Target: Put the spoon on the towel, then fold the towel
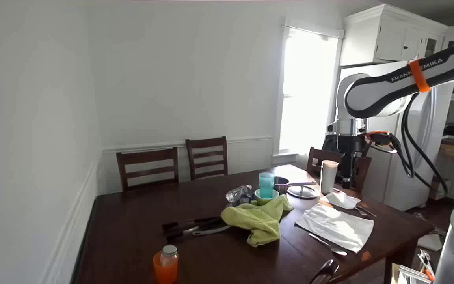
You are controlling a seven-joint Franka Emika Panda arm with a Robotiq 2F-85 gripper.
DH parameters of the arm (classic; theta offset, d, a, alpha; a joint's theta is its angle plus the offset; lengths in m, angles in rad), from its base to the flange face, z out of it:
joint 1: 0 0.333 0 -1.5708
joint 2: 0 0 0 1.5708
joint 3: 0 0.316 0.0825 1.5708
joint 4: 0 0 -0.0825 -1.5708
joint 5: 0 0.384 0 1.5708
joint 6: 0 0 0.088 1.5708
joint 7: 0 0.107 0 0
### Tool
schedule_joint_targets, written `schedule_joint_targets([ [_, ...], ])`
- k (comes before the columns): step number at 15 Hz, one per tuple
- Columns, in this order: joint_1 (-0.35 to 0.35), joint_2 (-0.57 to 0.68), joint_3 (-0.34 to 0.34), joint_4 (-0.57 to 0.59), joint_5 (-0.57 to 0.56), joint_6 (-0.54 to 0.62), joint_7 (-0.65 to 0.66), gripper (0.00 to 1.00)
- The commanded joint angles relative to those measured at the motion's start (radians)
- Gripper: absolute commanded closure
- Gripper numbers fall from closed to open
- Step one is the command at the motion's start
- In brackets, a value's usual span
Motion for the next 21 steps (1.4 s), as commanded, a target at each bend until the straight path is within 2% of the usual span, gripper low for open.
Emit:
schedule_joint_targets([
  [1,-0.003,0.001,0.004,0.002,0.003,-0.003,-0.002,0.0],
  [7,-0.003,0.001,0.004,0.002,0.003,-0.003,-0.002,0.0],
  [8,0.013,0.067,-0.03,0.006,0.025,0.011,-0.033,0.0],
  [11,0.017,0.156,-0.066,-0.013,0.051,0.072,-0.043,0.0],
  [21,-0.045,0.464,-0.073,-0.075,0.052,0.477,-0.004,0.0],
])
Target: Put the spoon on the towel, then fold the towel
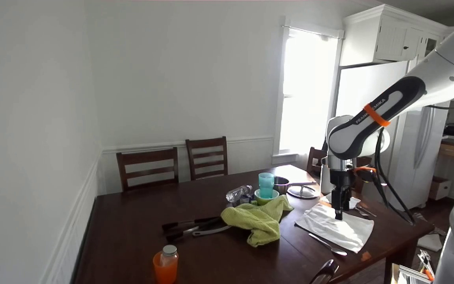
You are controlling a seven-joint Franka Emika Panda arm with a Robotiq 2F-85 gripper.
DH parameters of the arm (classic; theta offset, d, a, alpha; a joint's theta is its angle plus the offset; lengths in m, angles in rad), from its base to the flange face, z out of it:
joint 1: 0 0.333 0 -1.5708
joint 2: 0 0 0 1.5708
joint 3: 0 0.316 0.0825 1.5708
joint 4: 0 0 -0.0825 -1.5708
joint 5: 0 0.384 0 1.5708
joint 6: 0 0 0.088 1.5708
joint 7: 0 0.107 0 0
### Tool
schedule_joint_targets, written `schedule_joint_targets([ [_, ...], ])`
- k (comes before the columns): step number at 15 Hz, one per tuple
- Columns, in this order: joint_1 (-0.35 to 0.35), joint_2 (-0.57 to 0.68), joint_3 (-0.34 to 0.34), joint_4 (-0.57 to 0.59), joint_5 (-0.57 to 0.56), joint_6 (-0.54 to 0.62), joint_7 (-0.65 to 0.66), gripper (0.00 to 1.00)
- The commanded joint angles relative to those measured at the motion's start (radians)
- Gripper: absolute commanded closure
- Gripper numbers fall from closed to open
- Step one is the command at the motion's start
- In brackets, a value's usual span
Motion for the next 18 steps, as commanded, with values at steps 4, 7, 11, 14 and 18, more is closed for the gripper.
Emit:
schedule_joint_targets([
  [4,-0.04,0.12,0.023,-0.008,0.027,0.12,0.001,0.0],
  [7,-0.042,0.16,0.023,-0.007,0.031,0.143,0.002,0.0],
  [11,-0.042,0.16,0.023,-0.005,0.031,0.144,0.003,0.0],
  [14,-0.041,0.183,0.022,0.0,0.04,0.157,0.0,0.0],
  [18,-0.042,0.244,0.026,0.003,0.044,0.2,0.023,0.0],
])
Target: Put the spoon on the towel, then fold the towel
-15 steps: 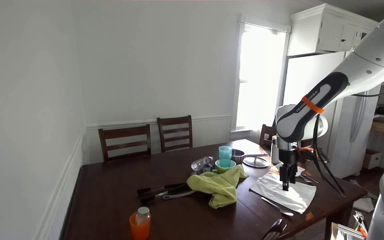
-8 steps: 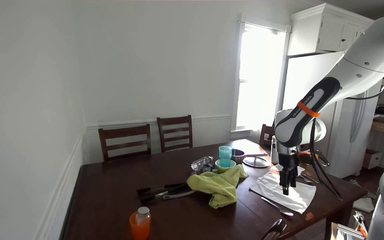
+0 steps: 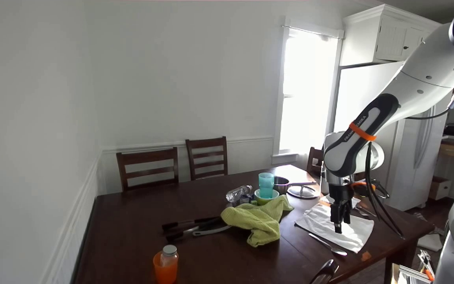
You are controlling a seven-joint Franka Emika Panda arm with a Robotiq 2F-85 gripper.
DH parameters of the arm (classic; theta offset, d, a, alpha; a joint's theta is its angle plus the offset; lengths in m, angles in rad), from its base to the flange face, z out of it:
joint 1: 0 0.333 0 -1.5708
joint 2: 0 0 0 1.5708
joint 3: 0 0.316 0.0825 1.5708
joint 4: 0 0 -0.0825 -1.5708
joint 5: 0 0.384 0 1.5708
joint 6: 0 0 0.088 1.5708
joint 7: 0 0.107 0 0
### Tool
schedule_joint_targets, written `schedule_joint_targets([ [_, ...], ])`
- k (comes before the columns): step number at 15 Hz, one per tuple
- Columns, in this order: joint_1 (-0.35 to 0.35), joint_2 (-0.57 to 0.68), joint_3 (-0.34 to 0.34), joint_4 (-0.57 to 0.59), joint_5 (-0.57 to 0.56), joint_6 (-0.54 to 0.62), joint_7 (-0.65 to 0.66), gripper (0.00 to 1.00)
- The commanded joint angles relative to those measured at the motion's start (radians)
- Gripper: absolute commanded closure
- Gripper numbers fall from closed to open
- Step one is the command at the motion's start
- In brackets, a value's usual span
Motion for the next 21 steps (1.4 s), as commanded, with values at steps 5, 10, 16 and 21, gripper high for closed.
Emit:
schedule_joint_targets([
  [5,-0.021,0.14,0.028,0.009,0.037,0.138,0.027,0.0],
  [10,-0.031,0.221,0.041,0.014,0.093,0.265,0.01,0.0],
  [16,-0.044,0.259,0.072,0.006,0.126,0.325,0.026,0.0],
  [21,-0.043,0.26,0.076,0.006,0.125,0.324,0.027,0.0],
])
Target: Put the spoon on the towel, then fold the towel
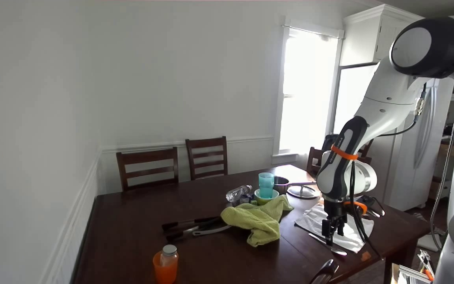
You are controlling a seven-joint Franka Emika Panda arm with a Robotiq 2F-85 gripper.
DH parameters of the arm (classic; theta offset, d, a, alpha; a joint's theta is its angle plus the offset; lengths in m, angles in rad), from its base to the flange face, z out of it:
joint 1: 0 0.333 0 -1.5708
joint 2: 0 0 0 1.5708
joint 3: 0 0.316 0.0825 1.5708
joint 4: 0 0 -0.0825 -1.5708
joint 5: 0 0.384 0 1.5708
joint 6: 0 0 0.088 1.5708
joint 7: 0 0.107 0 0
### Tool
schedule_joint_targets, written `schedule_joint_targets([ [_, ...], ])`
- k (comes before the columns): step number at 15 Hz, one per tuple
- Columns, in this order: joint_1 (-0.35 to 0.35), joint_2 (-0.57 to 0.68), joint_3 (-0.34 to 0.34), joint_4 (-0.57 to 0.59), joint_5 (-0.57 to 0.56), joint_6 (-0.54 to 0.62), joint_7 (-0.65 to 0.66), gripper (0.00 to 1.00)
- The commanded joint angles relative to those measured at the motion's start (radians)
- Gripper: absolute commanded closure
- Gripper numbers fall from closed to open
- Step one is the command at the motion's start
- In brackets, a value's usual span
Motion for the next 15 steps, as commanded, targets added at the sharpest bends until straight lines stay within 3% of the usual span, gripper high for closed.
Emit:
schedule_joint_targets([
  [1,-0.021,-0.003,0.019,0.0,-0.012,-0.002,0.01,0.0],
  [5,-0.027,0.029,0.031,0.016,0.016,0.001,0.0,0.0],
  [15,-0.083,0.138,0.147,0.063,0.148,0.038,-0.038,0.0],
])
